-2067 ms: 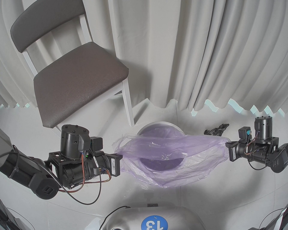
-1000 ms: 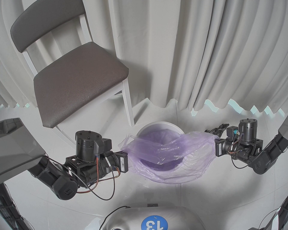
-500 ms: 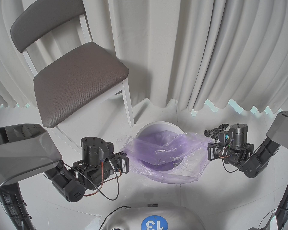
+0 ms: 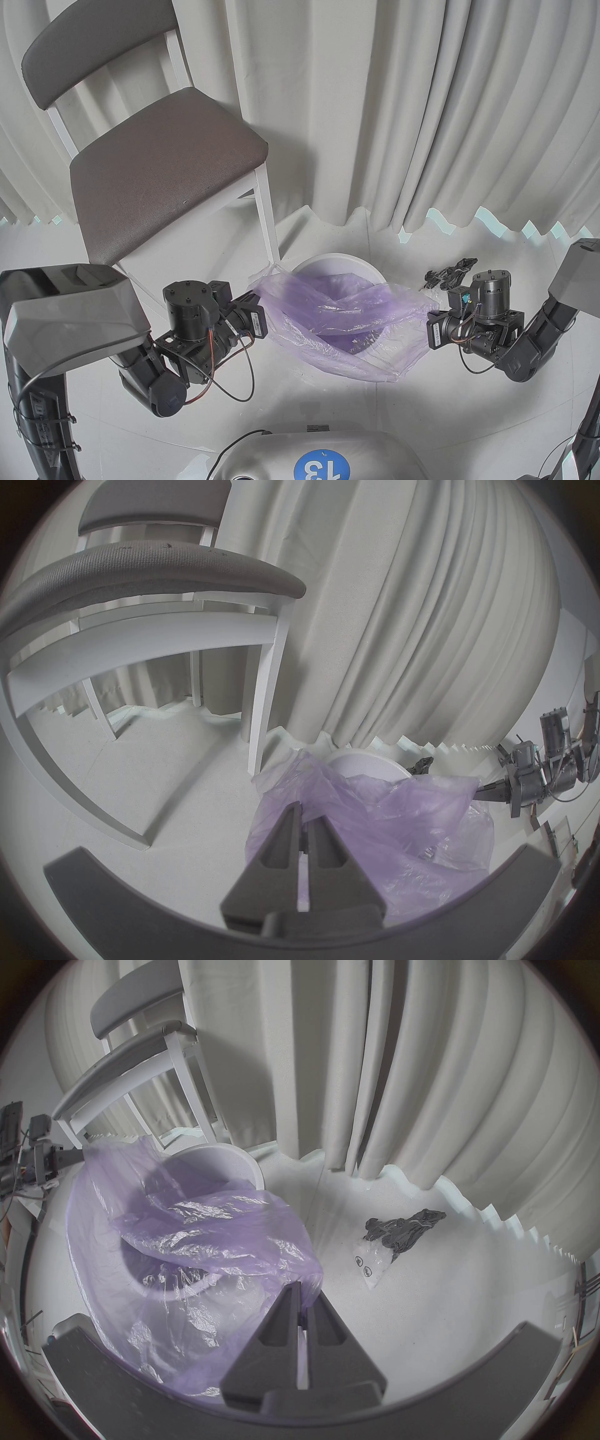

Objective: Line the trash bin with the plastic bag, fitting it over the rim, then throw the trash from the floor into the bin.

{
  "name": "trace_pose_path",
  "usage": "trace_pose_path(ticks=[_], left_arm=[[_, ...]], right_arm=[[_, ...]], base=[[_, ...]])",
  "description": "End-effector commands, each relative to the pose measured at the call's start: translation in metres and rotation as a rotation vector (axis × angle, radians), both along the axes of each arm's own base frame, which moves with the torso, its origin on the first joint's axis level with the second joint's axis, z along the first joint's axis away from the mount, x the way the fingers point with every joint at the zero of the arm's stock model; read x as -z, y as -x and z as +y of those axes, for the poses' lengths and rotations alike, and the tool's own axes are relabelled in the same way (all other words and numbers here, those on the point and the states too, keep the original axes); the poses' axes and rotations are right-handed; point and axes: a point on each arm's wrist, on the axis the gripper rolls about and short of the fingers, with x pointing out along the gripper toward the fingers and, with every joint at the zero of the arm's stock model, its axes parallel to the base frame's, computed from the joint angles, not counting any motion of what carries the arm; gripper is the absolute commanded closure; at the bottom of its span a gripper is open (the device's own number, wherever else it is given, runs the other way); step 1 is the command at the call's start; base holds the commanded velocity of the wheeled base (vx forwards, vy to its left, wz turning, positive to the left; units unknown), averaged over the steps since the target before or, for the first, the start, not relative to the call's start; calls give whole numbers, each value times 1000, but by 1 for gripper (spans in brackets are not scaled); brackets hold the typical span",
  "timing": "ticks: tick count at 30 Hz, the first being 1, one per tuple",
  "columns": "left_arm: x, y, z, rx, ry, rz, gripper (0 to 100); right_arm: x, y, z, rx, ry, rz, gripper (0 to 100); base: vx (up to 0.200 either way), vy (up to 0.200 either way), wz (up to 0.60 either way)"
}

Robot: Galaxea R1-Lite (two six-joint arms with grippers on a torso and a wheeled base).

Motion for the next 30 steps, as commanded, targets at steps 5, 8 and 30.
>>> trace_pose_path(ticks=[5, 8, 30], left_arm=[[33, -9, 8, -11, -39, 44, 100], [39, -8, 16, 12, -69, 56, 100], [38, -26, 10, 3, -48, -110, 100]], right_arm=[[22, -16, -13, 40, 26, 31, 100], [24, -15, -14, 37, 34, 36, 100], [33, -10, 7, -37, 28, -94, 100]], base=[[0, 0, 0], [0, 0, 0], [0, 0, 0]])
